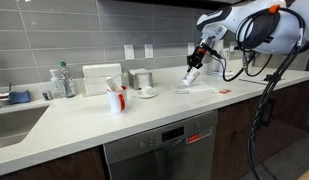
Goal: Set the cup right side up on the paper towel
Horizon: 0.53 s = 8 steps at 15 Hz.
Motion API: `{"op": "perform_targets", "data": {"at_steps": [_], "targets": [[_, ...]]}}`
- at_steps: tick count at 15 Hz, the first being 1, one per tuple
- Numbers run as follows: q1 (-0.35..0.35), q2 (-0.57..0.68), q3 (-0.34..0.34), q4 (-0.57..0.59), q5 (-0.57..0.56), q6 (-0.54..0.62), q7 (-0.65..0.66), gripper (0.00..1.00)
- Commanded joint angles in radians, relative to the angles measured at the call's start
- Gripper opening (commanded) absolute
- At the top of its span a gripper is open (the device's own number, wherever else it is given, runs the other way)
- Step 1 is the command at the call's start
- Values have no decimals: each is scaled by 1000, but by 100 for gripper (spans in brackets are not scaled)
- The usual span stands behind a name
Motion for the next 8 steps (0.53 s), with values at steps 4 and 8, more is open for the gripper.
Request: {"op": "perform_targets", "data": {"at_steps": [4,8], "targets": [[76,-96,-86,5,-149,-6,8,1],[170,-124,-159,4,-289,27,40,1]]}}
